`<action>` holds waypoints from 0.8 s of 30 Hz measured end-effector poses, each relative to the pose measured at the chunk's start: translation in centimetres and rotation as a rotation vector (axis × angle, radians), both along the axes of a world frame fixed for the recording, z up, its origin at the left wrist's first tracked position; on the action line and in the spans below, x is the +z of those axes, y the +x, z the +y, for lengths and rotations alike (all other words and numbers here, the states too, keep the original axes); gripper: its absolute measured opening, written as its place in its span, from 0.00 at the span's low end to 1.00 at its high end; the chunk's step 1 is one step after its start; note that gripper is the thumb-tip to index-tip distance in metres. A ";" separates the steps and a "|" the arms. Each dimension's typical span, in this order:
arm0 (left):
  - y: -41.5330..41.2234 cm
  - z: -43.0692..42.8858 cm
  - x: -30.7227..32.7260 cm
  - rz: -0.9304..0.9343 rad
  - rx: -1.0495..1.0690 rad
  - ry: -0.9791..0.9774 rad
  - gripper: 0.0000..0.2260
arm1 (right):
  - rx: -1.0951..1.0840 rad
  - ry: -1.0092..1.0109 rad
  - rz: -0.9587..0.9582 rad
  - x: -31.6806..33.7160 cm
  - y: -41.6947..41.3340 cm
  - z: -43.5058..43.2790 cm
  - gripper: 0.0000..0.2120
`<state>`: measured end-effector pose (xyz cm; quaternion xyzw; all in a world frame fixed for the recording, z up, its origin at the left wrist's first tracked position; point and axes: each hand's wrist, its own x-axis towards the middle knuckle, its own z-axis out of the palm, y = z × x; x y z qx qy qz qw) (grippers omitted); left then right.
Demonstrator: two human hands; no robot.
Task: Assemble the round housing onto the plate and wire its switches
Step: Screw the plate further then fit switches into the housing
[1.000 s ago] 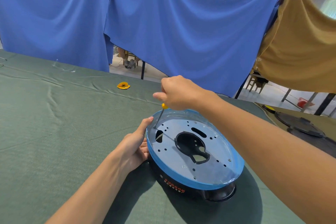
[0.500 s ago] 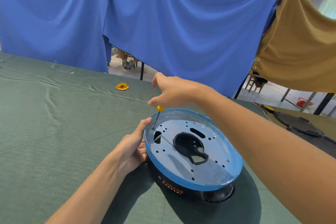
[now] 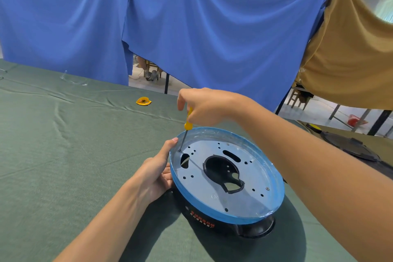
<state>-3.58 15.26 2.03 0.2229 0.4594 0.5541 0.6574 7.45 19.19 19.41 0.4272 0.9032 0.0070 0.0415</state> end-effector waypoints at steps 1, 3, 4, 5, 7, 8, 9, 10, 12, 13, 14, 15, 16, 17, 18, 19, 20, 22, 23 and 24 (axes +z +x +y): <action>0.0 0.0 0.0 -0.004 -0.001 -0.001 0.28 | 0.021 0.036 0.022 0.0 0.0 -0.1 0.12; 0.1 0.0 0.0 -0.002 0.001 -0.004 0.28 | 0.033 0.154 0.083 -0.5 -0.2 0.0 0.05; 0.1 -0.1 0.1 0.001 0.003 -0.006 0.28 | 0.020 0.193 0.107 -0.8 -0.3 0.1 0.04; 0.0 -0.1 0.1 0.004 0.005 -0.008 0.28 | 0.003 0.225 0.110 -1.1 -0.4 0.2 0.09; 0.0 -0.2 0.1 0.007 0.005 -0.009 0.28 | -0.041 0.273 0.077 -1.5 -0.4 0.3 0.18; 0.1 -0.2 0.1 0.007 0.006 -0.009 0.28 | -0.057 0.272 0.056 -1.6 -0.3 0.3 0.20; 0.1 -0.2 0.2 0.008 0.006 -0.009 0.28 | -0.070 0.237 0.041 -1.5 -0.2 0.2 0.20; 0.1 -0.2 0.2 0.012 0.006 -0.008 0.28 | -0.073 0.164 0.030 -1.2 -0.1 0.2 0.20; 0.1 -0.2 0.2 0.015 0.010 -0.010 0.28 | -0.050 -0.007 0.018 -0.4 0.1 0.0 0.18; 0.1 -0.2 0.3 0.013 0.012 -0.011 0.27 | -0.024 -0.041 0.030 -0.1 0.2 -0.1 0.16; 0.2 -0.2 0.3 0.013 0.013 -0.013 0.27 | 0.010 -0.036 0.054 0.0 0.2 -0.1 0.14; 0.2 -0.2 0.3 0.013 0.013 -0.015 0.27 | 0.045 0.013 0.076 -0.1 0.2 0.0 0.10; 0.2 -0.3 0.4 0.011 0.012 -0.015 0.27 | 0.073 0.083 0.092 -0.3 0.2 0.1 0.06; 0.2 -0.3 0.3 0.009 0.013 -0.015 0.27 | 0.090 0.151 0.106 -0.7 0.0 0.2 0.04; 0.2 -0.3 0.3 0.008 0.013 -0.015 0.27 | 0.086 0.203 0.105 -1.2 -0.1 0.3 0.09; 0.1 -0.3 0.3 0.010 0.012 -0.015 0.27 | 0.064 0.243 0.094 -1.7 -0.2 0.3 0.14; 0.1 -0.3 0.3 0.012 0.008 -0.013 0.27 | 0.027 0.274 0.082 -2.1 -0.3 0.3 0.17; 0.1 -0.4 0.4 0.012 -0.001 -0.004 0.27 | -0.042 0.249 0.088 -2.1 -0.3 0.3 0.19; 0.2 -0.4 0.4 0.011 -0.002 -0.002 0.27 | -0.063 0.164 0.100 -1.8 -0.2 0.3 0.19; 0.2 -0.4 0.4 0.010 0.000 -0.001 0.27 | -0.064 0.056 0.095 -1.3 0.0 0.2 0.19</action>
